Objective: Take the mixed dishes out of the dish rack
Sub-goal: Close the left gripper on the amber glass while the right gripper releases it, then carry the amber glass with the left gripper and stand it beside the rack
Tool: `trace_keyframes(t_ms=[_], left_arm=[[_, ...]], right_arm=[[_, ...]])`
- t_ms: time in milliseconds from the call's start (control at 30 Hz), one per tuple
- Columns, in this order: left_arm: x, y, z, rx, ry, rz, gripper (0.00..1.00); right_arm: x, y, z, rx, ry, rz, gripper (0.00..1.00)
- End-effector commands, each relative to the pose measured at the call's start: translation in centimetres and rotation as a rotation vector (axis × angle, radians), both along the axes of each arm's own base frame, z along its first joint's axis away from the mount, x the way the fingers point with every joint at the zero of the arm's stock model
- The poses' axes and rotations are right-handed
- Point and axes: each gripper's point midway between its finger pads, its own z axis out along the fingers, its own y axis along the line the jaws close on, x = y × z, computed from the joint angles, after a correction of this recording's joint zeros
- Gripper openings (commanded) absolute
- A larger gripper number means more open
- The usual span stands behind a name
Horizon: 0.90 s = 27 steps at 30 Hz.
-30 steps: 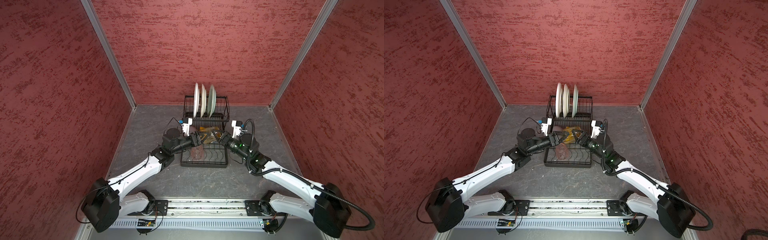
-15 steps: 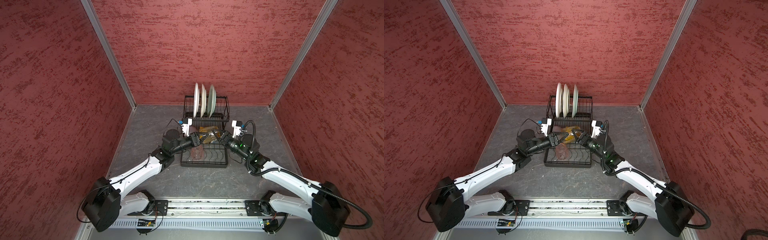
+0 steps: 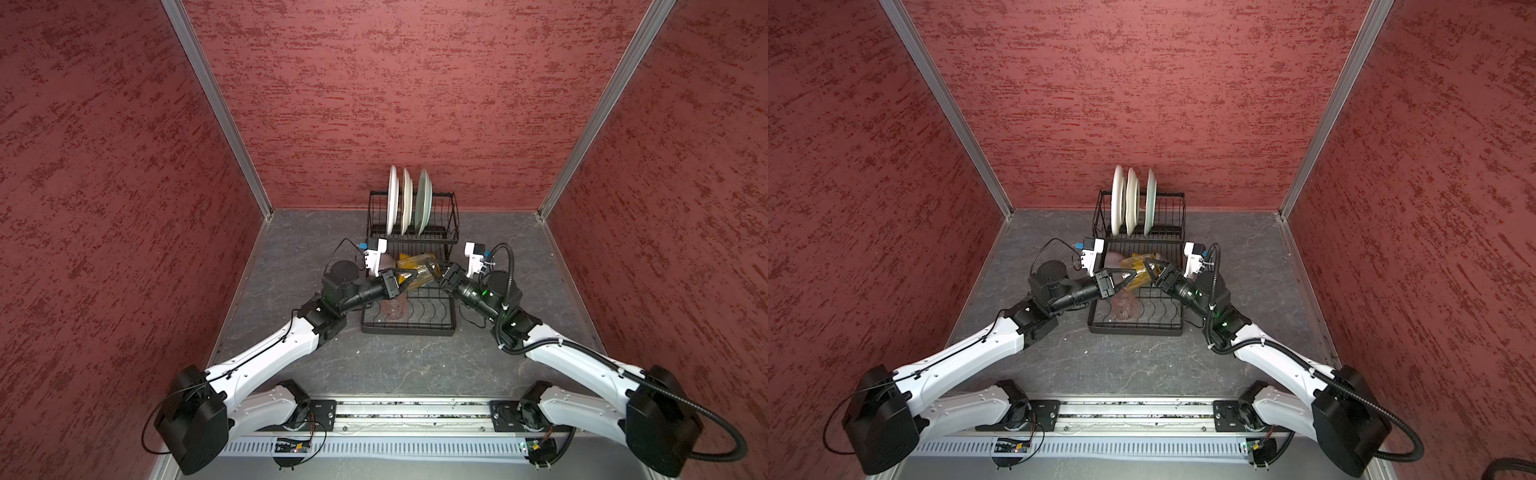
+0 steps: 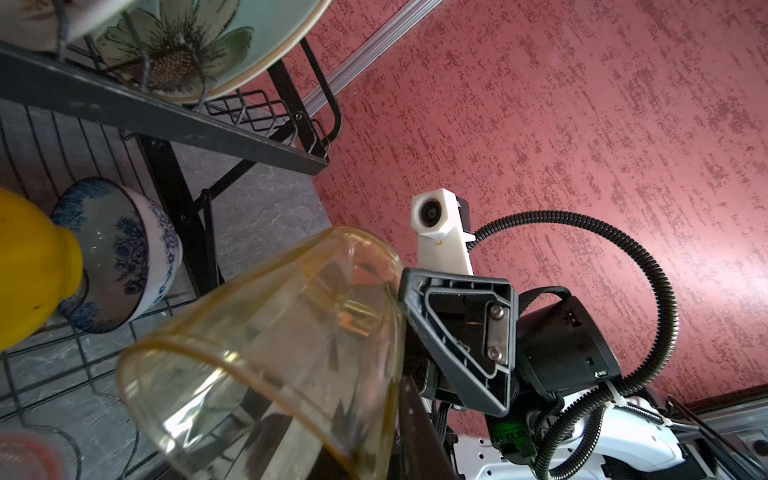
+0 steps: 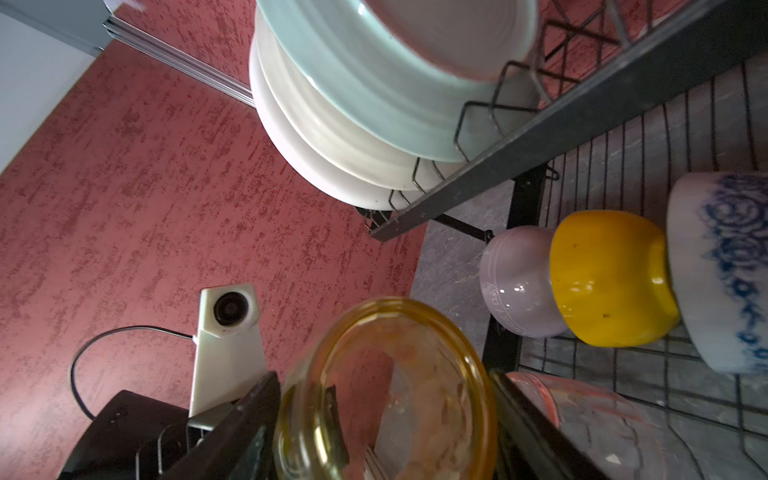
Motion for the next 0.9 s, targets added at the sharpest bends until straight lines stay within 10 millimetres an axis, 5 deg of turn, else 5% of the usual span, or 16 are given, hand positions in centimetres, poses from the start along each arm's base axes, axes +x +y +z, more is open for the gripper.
trace_keyframes(t_ms=[0, 167, 467, 567, 700, 867], left_arm=[[0.5, 1.1, 0.5, 0.052, -0.049, 0.069, 0.0], [0.2, 2.4, 0.5, 0.102, -0.071, 0.114, 0.0], [0.2, 7.5, 0.2, 0.346, -0.078, 0.279, 0.0], [0.7, 11.4, -1.0, 0.496, -0.019, 0.401, 0.0], [1.2, 18.9, -3.2, 0.741, 0.122, 0.612, 0.0], [2.1, 23.7, -6.0, 0.775, 0.272, 0.712, 0.0]], right_arm=[[-0.2, -1.1, 0.1, -0.049, -0.013, -0.044, 0.87], [-0.8, -3.3, 0.1, -0.116, -0.031, -0.124, 0.99], [-0.7, -6.8, -0.5, -0.465, -0.047, -0.238, 0.99], [-0.5, -7.9, -0.9, -0.561, -0.06, -0.269, 0.99], [-0.3, -9.1, -1.5, -0.662, -0.059, -0.309, 0.99], [0.2, -9.2, -2.5, -0.749, -0.067, -0.302, 0.99]])
